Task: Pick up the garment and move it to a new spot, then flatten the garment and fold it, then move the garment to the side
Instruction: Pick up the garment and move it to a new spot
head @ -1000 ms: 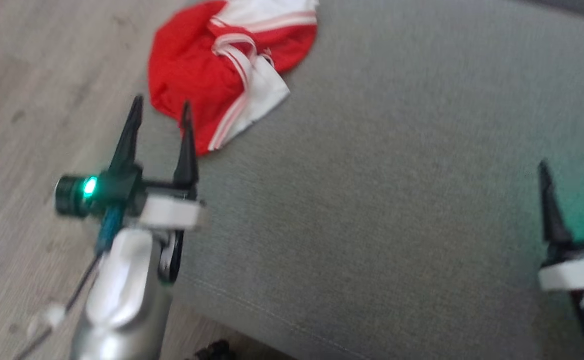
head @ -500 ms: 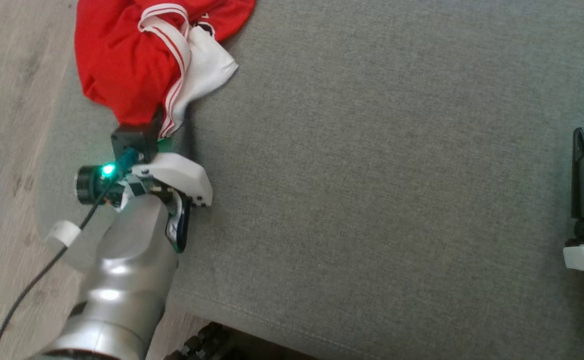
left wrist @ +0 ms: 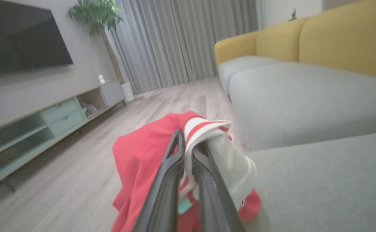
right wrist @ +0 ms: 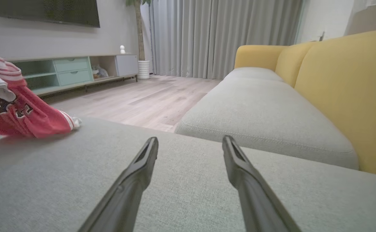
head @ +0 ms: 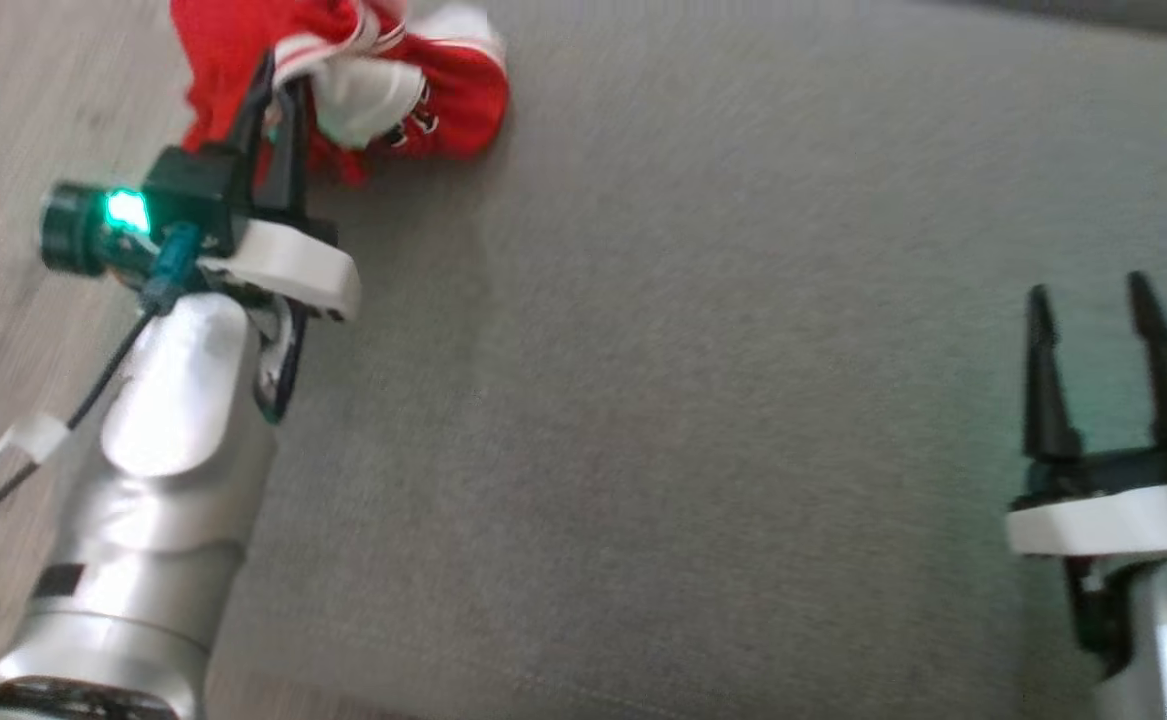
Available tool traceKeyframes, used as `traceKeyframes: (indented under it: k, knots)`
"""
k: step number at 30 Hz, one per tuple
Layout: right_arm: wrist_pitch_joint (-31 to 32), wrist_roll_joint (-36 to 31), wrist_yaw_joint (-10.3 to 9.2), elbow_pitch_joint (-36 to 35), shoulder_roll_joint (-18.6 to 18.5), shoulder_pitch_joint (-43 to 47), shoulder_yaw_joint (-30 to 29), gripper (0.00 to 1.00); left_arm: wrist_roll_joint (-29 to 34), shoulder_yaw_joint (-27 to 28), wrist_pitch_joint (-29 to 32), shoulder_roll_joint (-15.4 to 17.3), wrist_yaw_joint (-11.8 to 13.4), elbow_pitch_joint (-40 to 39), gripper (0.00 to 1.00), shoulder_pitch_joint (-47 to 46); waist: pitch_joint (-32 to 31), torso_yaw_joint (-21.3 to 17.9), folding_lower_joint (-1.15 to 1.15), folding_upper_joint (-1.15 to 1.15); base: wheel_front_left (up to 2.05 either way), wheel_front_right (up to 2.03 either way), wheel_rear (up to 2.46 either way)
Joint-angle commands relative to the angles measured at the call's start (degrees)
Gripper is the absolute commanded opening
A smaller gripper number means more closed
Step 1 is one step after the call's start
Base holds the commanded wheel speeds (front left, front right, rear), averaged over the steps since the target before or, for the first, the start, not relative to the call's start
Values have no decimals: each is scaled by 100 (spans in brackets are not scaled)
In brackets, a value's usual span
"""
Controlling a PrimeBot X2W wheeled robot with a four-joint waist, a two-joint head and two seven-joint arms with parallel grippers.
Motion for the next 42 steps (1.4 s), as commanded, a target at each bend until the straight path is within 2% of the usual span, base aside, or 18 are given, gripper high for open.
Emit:
traceKeyframes:
  k: [1,6,11,15,22,27,30,31,32,33,36,42]
  knots:
    - [-61,-22,37,-135,87,-1,174,100,79,80,-57,300,-36,-307,0,-259,-797,-661,1,0,0,0,0]
    - [-61,-8,37,-128,373,271,412,100,211,-122,69,482,-322,-788,0,-604,-1476,-1432,1,0,0,0,0]
    - [-61,-53,37,-99,450,394,553,100,352,-313,455,531,-459,-1254,0,-1216,-1693,-2174,1,0,0,0,0]
    - [-61,-46,37,-122,476,440,505,100,398,-474,669,430,-532,-1379,0,-1593,-1744,-2659,1,0,0,0,0]
    - [-61,132,37,-169,486,450,500,100,312,-745,618,46,-581,-1193,0,-1541,-1600,-3139,1,0,0,0,0]
    - [-61,326,37,-149,487,314,716,100,297,-1159,205,-191,-650,-746,0,-888,-1167,-3395,1,0,0,0,0]
    - [-61,565,37,-90,487,219,739,100,125,-1447,52,-328,-745,-192,0,-284,-936,-3418,1,0,0,0,0]
    - [-61,581,37,-64,487,205,743,100,65,-1498,19,-367,-756,23,16,-108,-872,-3393,1,0,0,0,0]
    - [-61,597,37,-33,487,193,757,100,51,-1559,-10,-396,-762,215,78,31,-823,-3362,1,0,0,0,0]
    - [-61,605,37,10,488,187,795,100,18,-1566,-32,-425,-729,382,100,157,-786,-3322,1,0,0,0,0]
    - [-61,590,37,169,488,187,962,100,-15,-1493,-54,-477,-472,454,100,488,-772,-3199,1,0,0,0,0]
    - [-61,521,37,348,488,450,879,100,-213,-962,-57,-508,75,-299,100,1725,-1199,-2702,1,0,0,0,0]
